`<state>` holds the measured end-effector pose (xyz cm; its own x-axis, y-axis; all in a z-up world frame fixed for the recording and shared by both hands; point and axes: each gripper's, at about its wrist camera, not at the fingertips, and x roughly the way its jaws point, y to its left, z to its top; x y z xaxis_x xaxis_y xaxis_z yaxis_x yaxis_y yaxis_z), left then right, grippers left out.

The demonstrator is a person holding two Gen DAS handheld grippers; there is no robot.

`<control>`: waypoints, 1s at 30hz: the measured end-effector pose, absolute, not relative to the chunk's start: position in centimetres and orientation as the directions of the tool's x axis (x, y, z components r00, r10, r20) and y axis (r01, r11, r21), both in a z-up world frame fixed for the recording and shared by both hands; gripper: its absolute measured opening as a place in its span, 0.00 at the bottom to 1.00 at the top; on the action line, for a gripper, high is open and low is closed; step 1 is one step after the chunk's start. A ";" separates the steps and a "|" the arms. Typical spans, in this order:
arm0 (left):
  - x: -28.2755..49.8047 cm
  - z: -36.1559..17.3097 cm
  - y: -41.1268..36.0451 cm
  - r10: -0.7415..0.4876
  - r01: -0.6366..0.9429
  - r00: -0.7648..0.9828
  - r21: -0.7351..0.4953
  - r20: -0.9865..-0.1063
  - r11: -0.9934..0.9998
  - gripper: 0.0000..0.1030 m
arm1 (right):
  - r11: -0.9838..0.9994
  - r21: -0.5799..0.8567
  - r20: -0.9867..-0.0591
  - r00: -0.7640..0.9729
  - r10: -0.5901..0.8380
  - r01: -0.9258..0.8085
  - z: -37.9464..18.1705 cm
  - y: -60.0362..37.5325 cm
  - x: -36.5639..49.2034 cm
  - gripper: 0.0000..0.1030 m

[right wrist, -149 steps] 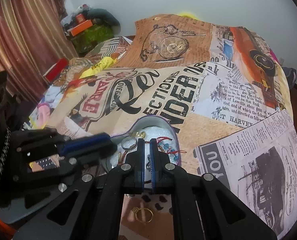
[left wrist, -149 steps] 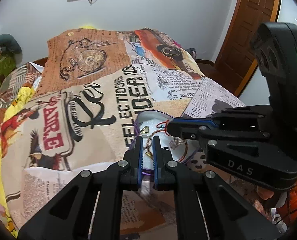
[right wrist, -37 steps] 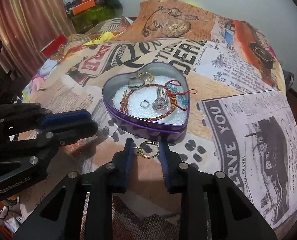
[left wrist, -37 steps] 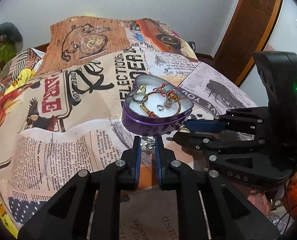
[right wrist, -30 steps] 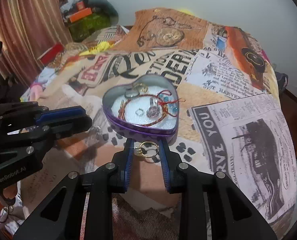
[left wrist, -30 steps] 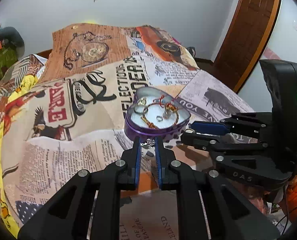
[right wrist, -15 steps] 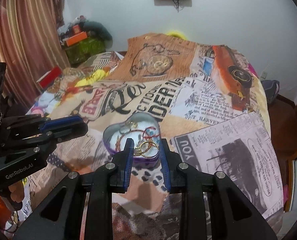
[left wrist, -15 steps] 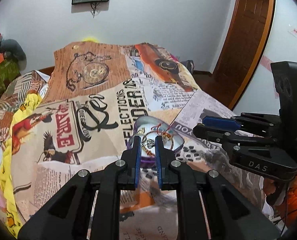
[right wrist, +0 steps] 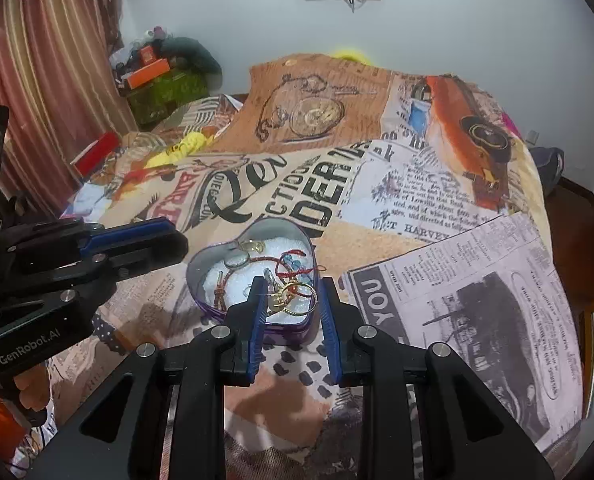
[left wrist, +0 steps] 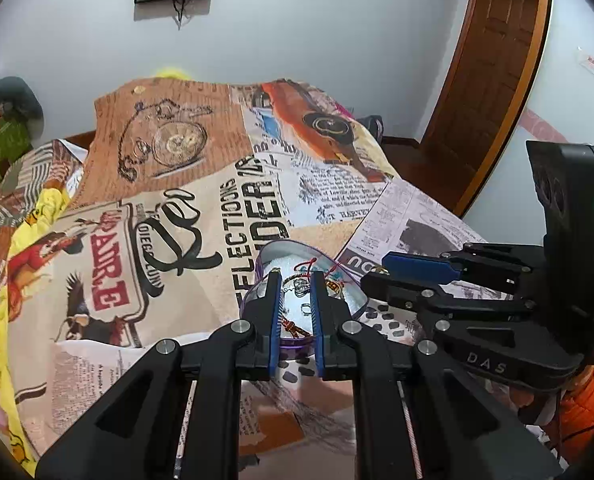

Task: Organize jewelry
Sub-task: 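Carry the gold ring over the heart tin with the right tool, then open the right tool to drop the gold ring into the tin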

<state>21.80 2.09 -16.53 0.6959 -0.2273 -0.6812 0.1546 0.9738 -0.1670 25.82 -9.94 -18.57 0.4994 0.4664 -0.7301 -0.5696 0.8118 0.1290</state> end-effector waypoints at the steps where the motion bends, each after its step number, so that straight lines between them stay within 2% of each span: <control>1: 22.1 -16.8 2.1 -0.229 0.155 0.691 -0.170 -0.686 0.973 0.12 | 0.810 0.131 -0.732 0.496 0.467 -0.571 -18.7 -9.9 25.9 0.23; 14: 23.9 -19.1 1.9 -0.247 0.156 0.644 -0.192 -0.724 0.969 0.12 | 0.789 0.122 -0.754 0.460 0.468 -0.602 -20.0 -9.2 26.3 0.23; 28: 23.7 -19.0 2.2 -0.244 0.143 0.642 -0.199 -0.727 0.970 0.12 | 0.792 0.127 -0.767 0.447 0.460 -0.597 -20.1 -9.0 26.8 0.23; 30: 23.4 -18.6 2.4 -0.240 0.138 0.647 -0.198 -0.723 0.970 0.12 | 0.794 0.131 -0.767 0.447 0.461 -0.594 -19.9 -9.2 26.7 0.30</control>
<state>23.43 2.38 -18.60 0.6474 -0.2400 -0.7234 0.1381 0.9704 -0.1984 26.69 -9.16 -19.91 0.4469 0.4612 -0.7665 -0.5943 0.7935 0.1310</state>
